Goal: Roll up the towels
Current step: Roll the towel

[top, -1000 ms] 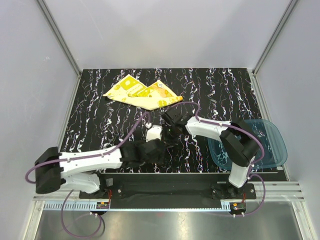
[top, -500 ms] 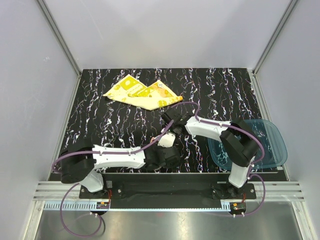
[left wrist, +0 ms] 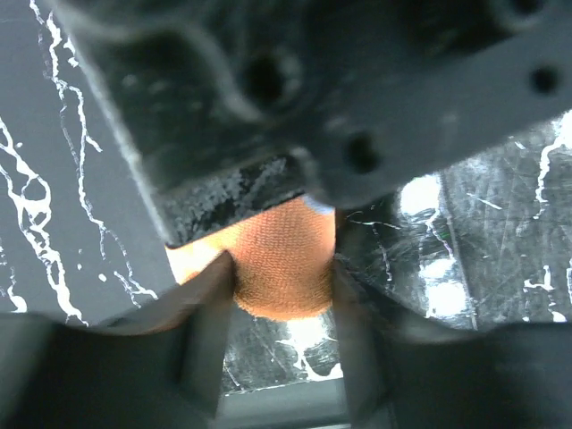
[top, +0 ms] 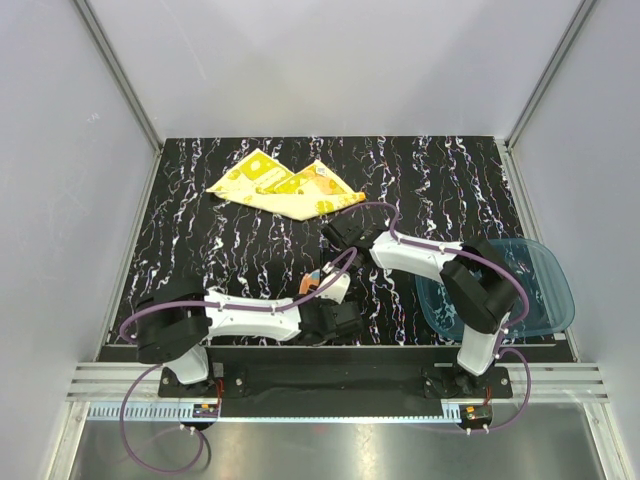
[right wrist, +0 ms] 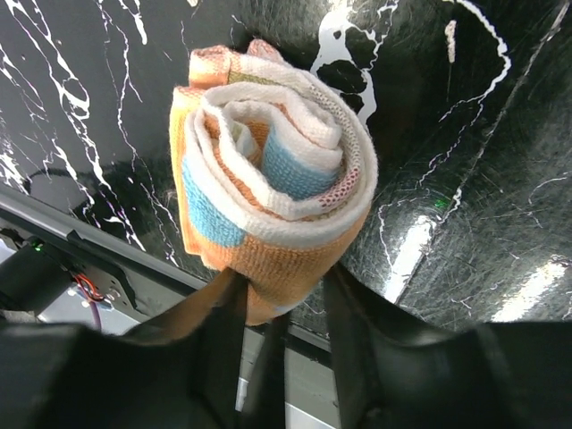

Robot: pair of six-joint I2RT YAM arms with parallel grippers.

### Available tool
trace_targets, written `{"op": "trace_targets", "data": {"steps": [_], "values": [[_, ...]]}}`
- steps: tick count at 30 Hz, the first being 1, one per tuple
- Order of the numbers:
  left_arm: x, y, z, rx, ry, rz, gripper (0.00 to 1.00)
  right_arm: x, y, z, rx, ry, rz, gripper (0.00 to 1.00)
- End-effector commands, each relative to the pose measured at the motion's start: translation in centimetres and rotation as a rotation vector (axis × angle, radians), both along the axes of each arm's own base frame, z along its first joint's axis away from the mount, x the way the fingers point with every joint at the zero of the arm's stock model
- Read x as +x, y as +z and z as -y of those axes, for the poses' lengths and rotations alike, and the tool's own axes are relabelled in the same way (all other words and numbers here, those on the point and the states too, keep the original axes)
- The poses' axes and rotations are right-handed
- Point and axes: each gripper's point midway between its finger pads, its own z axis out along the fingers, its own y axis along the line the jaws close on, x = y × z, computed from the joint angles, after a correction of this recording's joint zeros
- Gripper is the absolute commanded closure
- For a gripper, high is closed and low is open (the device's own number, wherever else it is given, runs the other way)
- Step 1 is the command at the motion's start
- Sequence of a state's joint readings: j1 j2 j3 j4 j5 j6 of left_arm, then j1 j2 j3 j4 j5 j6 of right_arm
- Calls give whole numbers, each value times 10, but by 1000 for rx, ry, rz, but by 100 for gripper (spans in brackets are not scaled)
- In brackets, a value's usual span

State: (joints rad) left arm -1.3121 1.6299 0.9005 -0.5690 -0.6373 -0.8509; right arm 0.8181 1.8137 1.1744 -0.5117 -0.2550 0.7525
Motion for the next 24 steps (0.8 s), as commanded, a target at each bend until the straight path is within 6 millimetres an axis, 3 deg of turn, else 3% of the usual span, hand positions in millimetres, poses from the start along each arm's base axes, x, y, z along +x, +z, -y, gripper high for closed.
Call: {"op": "trace_targets", "data": {"steps": [1, 4, 7, 10, 15, 20, 23, 24], "values": [[-6, -20, -22, 51, 68, -49, 65, -7, 21, -4, 21, 48, 11, 53], [-6, -25, -23, 55, 75, -63, 80, -7, 25, -3, 28, 49, 12, 45], [-5, -27, -23, 38, 69, -73, 87, -3, 29, 5, 17, 32, 24, 35], [-4, -26, -20, -7, 55, -91, 90, 18, 40, 16, 22, -7, 52, 30], [-10, -22, -7, -151, -9, -159, 90, 54, 84, 32, 73, -69, 134, 28], [-11, -5, 7, -401, -2, -238, 90, 54, 110, 33, 132, -78, 180, 28], [-9, 1, 7, -532, 19, -282, 90, 46, 100, 30, 172, -83, 151, 30], [-9, 2, 6, -557, 29, -293, 90, 38, 87, 33, 167, -83, 122, 31]]}}
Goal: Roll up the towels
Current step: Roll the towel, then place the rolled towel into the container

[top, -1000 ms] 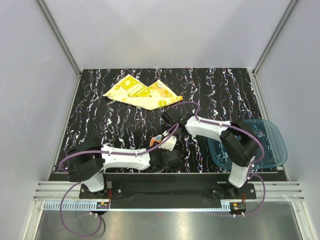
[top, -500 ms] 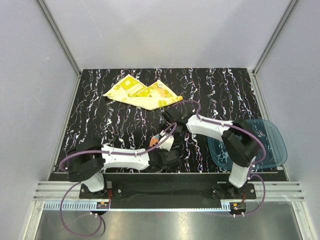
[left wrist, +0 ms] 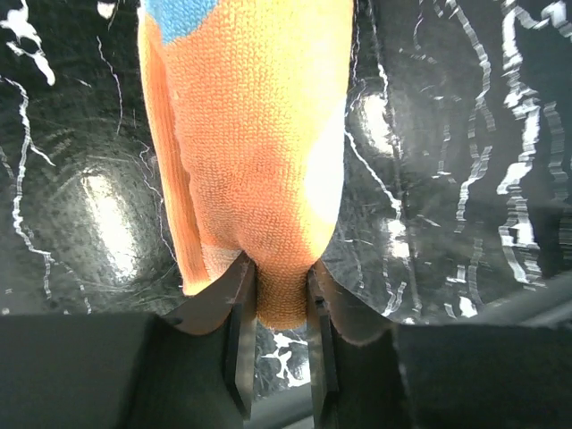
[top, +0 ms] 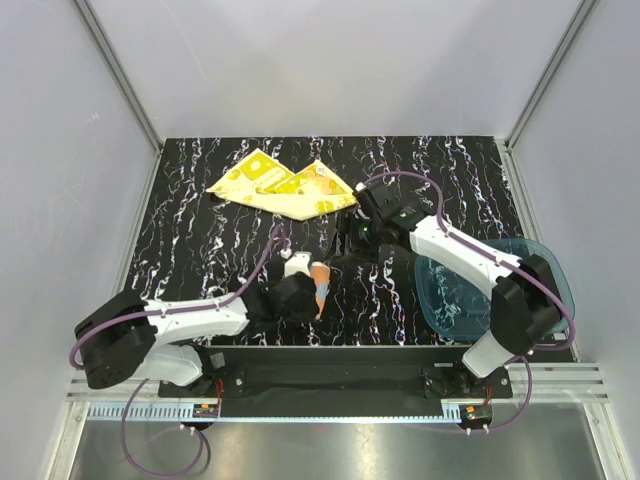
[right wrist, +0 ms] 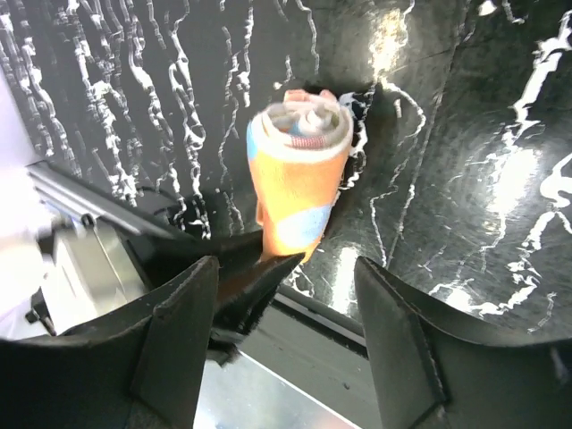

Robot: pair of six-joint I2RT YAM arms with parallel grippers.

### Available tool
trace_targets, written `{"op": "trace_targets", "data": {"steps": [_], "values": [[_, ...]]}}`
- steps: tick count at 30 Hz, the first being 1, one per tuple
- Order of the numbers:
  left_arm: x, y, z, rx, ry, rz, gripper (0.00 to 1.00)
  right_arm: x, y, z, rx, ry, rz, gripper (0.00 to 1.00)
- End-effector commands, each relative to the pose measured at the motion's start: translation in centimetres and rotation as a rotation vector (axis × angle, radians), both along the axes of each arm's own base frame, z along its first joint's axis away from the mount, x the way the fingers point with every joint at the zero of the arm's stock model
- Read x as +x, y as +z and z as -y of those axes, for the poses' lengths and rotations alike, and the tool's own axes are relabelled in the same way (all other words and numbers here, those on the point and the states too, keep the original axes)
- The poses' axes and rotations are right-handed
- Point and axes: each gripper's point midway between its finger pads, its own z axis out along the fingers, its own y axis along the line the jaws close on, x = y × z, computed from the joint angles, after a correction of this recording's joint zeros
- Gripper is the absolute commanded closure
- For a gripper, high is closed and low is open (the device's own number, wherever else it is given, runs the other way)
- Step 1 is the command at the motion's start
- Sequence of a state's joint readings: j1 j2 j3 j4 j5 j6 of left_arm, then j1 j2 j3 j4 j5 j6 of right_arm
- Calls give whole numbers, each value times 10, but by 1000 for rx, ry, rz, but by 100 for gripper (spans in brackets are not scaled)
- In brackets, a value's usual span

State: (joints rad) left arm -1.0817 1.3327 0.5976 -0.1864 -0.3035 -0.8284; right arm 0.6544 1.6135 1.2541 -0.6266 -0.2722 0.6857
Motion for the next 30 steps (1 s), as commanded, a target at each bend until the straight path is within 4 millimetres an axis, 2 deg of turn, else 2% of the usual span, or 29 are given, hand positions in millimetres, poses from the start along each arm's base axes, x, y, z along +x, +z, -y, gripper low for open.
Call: {"op": "trace_targets", "data": {"steps": [1, 2, 4, 5, 9, 16, 20, 24, 30], "values": [[-24, -8, 4, -140, -44, -155, 90, -15, -6, -5, 65, 15, -31, 31], [-20, -5, 4, -180, -28, -175, 90, -20, -16, -7, 84, 23, -45, 33], [-15, -7, -4, -207, 7, -191, 90, -24, -21, -11, 119, 25, -56, 34], [-19, -3, 2, -256, -12, -223, 90, -24, -20, -19, 157, 44, -39, 34], [-17, -2, -2, -316, 12, -260, 90, -32, -35, -31, 200, 71, -39, 32], [-18, -12, -10, -373, 33, -330, 90, -34, -53, -59, 283, 112, -43, 29], [-17, -16, -15, -385, 45, -346, 90, -36, -72, -62, 264, 111, -78, 30], [-15, -16, -19, -393, 51, -349, 90, -31, -82, -66, 260, 107, -70, 31], [-13, -15, -22, -437, 55, -360, 89, -38, -103, -71, 245, 115, -97, 33]]}}
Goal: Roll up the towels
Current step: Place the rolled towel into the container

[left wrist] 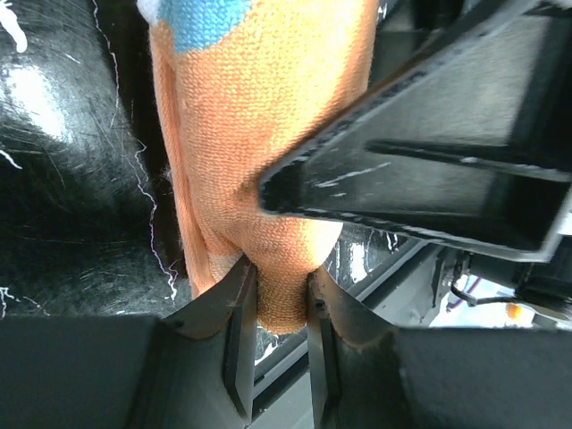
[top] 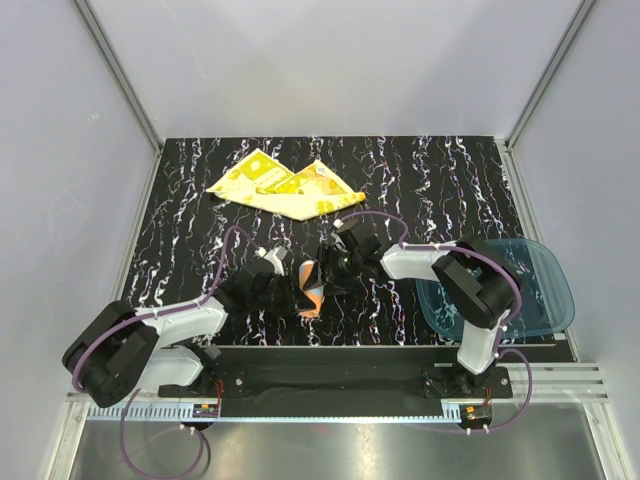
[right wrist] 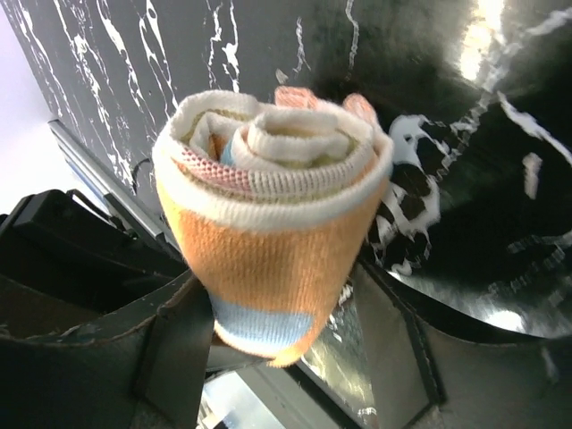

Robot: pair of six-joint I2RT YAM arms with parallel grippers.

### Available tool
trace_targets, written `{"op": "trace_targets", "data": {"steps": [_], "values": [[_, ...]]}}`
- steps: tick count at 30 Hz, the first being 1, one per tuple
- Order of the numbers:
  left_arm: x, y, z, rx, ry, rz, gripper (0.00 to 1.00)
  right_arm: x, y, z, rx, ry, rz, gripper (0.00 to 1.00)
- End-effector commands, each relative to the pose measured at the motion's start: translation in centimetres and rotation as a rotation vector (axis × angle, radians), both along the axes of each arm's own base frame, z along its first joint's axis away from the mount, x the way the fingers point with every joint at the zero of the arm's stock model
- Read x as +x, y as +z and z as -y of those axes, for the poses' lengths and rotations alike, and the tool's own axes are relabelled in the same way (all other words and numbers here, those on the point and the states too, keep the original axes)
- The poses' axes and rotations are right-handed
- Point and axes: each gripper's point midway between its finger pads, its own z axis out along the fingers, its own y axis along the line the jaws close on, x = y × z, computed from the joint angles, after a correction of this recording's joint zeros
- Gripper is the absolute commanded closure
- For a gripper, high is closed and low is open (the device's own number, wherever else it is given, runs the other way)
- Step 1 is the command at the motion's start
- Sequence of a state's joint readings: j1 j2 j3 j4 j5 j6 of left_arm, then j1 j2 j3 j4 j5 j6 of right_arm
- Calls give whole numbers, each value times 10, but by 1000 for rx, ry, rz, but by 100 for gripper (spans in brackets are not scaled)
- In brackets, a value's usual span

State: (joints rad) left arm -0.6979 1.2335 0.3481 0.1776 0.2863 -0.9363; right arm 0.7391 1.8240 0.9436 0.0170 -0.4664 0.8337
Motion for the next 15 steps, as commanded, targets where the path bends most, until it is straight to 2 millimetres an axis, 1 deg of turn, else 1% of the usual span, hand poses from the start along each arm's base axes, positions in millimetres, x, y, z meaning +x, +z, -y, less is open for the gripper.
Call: {"op": "trace_targets", "data": {"steps": [1, 2, 4, 6, 7, 8, 9, 10, 11, 12, 13, 14, 15], "values": [[-19, -21, -12, 21, -22, -100, 89, -7, -11, -13, 27, 23, -1, 34], [-20, -22, -13, 16, -20, -103, 89, -11, -15, -14, 26, 29, -9, 35], [-18, -22, -14, 4, -13, -102, 87, -15, -20, -16, 33, 27, -27, 44], [-19, -22, -14, -5, -15, -104, 84, -17, -22, -20, 48, 29, -25, 62], [-19, -22, -15, -8, -17, -105, 83, -18, -22, -22, 56, 29, -27, 79], [-18, -22, -15, -10, -18, -104, 77, -18, -21, -21, 60, 29, -27, 84], [-18, -19, -14, -12, -20, -97, 73, -17, -19, -22, 64, 32, -20, 88], [-18, -19, -15, -5, -22, -94, 69, -18, -16, -20, 55, 31, -17, 95], [-17, -18, -15, 1, -24, -88, 59, -15, -10, -21, 51, 33, -1, 97], [-13, -9, -14, -7, -24, -63, 54, -12, -5, -19, 37, 49, 30, 99], [-14, -10, -17, 16, -26, -63, 49, -12, 3, -11, -4, 43, 37, 100], [-14, -7, -18, 21, -27, -55, 41, -7, 13, -9, -17, 44, 61, 100], [-9, 7, -15, 6, -29, -16, 38, -5, 19, -4, -35, 63, 95, 100]]}}
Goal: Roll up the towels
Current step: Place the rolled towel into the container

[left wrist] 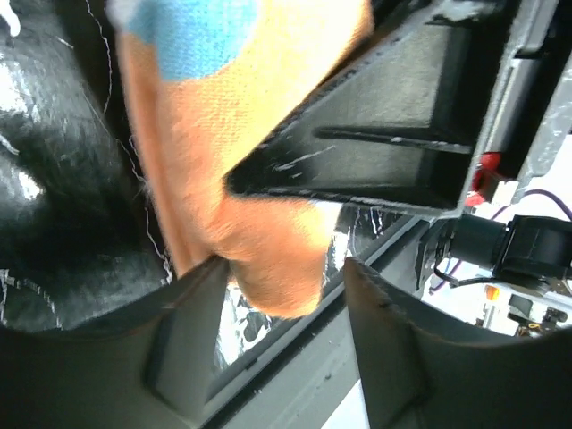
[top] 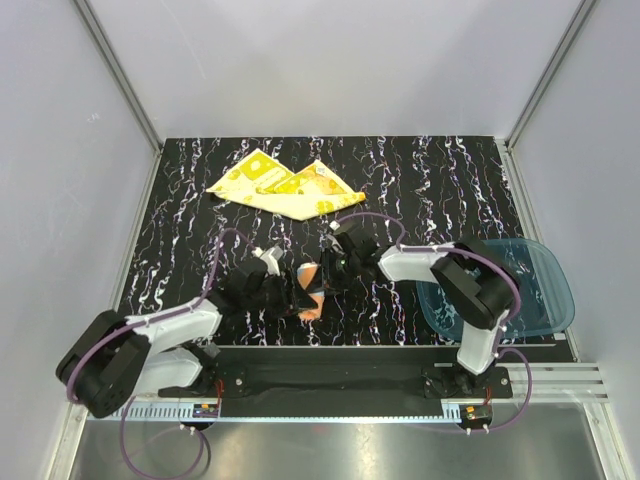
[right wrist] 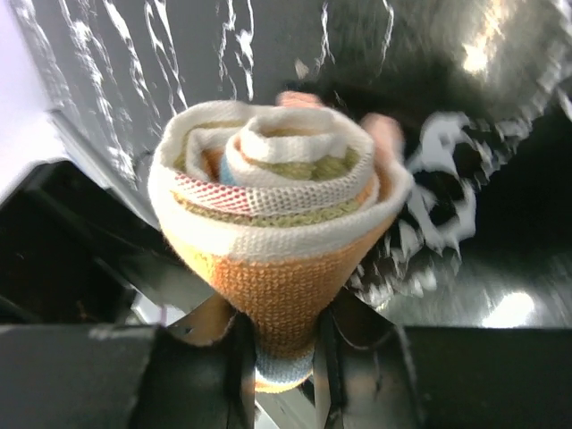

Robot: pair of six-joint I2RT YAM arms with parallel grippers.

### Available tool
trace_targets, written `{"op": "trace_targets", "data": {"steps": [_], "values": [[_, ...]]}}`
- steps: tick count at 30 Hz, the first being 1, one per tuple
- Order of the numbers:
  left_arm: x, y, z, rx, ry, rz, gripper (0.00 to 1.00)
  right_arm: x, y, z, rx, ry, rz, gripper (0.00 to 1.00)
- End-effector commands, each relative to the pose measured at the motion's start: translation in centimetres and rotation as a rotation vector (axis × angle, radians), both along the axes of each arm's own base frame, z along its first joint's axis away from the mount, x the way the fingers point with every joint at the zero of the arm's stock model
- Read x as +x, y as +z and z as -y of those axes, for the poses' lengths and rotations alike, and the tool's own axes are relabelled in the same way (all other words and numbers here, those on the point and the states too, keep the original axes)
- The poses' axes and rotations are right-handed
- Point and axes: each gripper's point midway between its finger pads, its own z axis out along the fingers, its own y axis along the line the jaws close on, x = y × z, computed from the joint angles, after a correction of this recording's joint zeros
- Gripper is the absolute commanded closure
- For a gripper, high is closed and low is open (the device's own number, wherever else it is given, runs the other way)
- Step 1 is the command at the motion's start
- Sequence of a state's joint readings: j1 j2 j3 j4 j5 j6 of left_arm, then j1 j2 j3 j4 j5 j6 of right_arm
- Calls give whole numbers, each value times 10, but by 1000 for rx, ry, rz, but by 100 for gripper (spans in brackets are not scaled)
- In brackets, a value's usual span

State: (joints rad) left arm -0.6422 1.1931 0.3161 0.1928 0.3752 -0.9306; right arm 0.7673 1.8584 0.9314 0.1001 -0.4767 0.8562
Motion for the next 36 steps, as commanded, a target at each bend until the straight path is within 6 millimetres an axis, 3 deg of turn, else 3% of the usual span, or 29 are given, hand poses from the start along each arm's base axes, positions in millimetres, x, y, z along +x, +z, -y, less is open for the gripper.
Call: {"op": "trace_targets", "data": {"steps": [1, 3, 6, 7, 9, 10, 13, 17, 22, 27, 30, 33, 36], "values": [[-6, 1, -14, 92, -15, 8, 37, 5, 42, 21, -87, 24, 112, 100], [-5, 12, -18, 102, -11, 38, 34, 7, 58, 40, -125, 34, 162, 100], [-4, 28, -24, 125, -16, 84, 33, 8, 90, 94, -244, -8, 228, 100], [-6, 29, -27, 145, -25, 87, 33, 1, 102, 121, -319, -40, 239, 100], [-3, 42, -28, 143, -25, 128, 33, 5, 120, 152, -391, -93, 274, 100], [-4, 43, -31, 160, -26, 129, 33, -3, 125, 179, -482, -121, 279, 100], [-2, 57, -33, 161, -26, 174, 33, -5, 137, 230, -636, -236, 278, 100], [-3, 70, -36, 176, -47, 209, 33, -9, 140, 289, -852, -370, 259, 100], [-8, 78, -43, 189, -58, 236, 33, -11, 140, 327, -1033, -466, 173, 100], [-13, 90, -44, 155, -59, 260, 33, -6, 142, 351, -1196, -523, 101, 100], [-14, 96, -46, 145, -51, 278, 34, -3, 127, 355, -1275, -476, 36, 100], [-15, 98, -47, 146, -52, 282, 34, 1, 98, 349, -1313, -387, -44, 100], [-15, 99, -47, 148, -52, 286, 34, 1, 85, 348, -1340, -349, -79, 100]]}}
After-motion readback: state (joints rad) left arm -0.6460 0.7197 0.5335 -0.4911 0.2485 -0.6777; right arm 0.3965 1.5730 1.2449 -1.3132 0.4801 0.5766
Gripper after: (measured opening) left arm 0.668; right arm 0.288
